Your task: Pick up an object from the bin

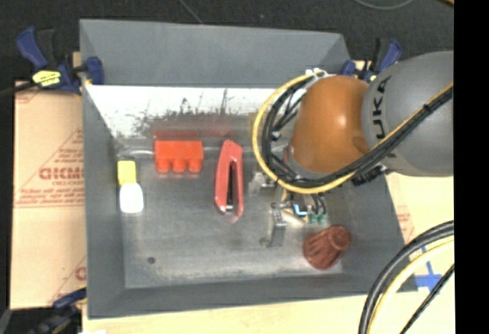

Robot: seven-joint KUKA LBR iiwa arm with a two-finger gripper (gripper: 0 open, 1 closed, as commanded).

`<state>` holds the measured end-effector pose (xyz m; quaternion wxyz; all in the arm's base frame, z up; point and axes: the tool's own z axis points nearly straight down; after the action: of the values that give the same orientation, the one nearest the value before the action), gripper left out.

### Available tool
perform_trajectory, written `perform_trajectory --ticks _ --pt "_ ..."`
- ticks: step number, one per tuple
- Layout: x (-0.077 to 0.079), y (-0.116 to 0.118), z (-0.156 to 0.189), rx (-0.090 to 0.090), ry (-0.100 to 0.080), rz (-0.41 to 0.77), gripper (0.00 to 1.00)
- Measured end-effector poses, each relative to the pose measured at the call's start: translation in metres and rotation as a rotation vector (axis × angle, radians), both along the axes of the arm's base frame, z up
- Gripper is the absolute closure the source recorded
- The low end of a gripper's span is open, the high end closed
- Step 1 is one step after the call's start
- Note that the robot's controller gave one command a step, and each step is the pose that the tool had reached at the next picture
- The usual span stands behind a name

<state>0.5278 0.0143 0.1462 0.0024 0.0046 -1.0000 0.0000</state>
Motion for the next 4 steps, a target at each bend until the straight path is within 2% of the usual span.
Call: perform_trajectory --ticks 1,2,3,4 --pt "0.002 0.000 0.005 0.000 -0.008 -0.001 0.00" --pt "0.070 0.017 -0.072 0.000 -0.015 0.362 0.00" --pt "0.071 0.044 0.004 0.001 -0.013 0.440 0.00" --pt "0.103 0.020 -0.044 -0.001 -0.014 0.574 0.00"
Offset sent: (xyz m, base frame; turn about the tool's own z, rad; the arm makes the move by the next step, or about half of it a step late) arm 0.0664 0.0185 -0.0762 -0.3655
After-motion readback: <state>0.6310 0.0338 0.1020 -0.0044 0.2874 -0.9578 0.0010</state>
